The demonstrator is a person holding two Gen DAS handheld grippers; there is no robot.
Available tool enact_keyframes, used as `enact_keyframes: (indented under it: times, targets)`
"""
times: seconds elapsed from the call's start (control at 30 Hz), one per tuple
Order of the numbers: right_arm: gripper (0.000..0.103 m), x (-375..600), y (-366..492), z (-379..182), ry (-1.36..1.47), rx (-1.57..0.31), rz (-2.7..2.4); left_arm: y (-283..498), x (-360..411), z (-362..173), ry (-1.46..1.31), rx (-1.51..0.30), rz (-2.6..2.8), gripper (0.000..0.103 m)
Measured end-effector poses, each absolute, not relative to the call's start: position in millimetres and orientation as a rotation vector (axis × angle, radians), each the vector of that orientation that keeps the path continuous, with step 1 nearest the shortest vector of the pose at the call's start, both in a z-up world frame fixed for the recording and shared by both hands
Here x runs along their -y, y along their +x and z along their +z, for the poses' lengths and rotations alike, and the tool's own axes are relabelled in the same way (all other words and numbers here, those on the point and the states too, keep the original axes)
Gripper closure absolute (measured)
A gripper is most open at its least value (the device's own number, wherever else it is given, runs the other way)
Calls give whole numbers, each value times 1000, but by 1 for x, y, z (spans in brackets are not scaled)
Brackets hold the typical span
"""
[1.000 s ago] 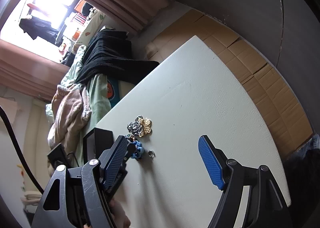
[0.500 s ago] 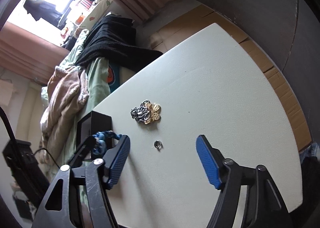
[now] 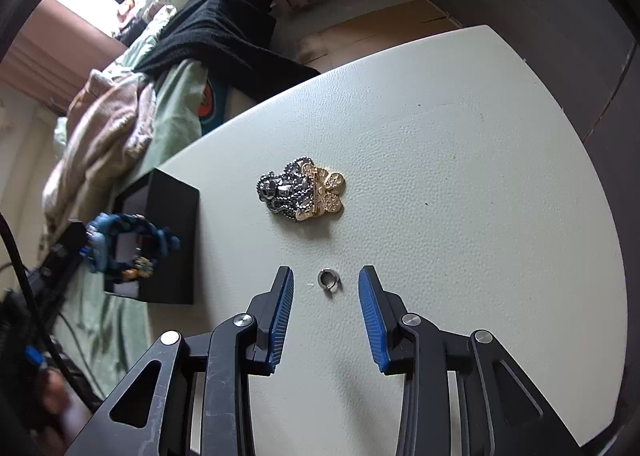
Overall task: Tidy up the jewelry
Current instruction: 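Drop the blue cord knot in the box while the right tool grasps the silver ring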
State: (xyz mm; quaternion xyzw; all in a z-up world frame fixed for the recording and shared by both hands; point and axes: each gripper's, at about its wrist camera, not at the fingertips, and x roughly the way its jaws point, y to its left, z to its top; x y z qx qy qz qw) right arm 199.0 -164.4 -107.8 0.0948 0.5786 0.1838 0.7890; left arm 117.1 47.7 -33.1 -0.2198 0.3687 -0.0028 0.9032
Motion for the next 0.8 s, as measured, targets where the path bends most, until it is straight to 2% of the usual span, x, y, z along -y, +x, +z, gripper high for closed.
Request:
enact_keyframes:
  times: [0.13, 0.33, 0.4, 0.43, 0.8]
  targets:
    - [76, 149, 199, -115, 105, -1251, 367, 113, -57, -30, -481, -746, 0, 83]
    - [78, 122, 189, -117, -128, -1201, 306, 103, -73, -24, -514, -715, 21, 83]
    - [83, 117, 183, -116, -207, -1180, 284, 100, -77, -23, -522, -703, 35, 83]
    - [88, 116, 181, -116, -221, -1174, 292, 98, -79, -21, -525, -695, 45, 83]
    - [89, 141, 179, -91, -49, -1134, 374, 95, -92, -20, -548, -669, 88, 83]
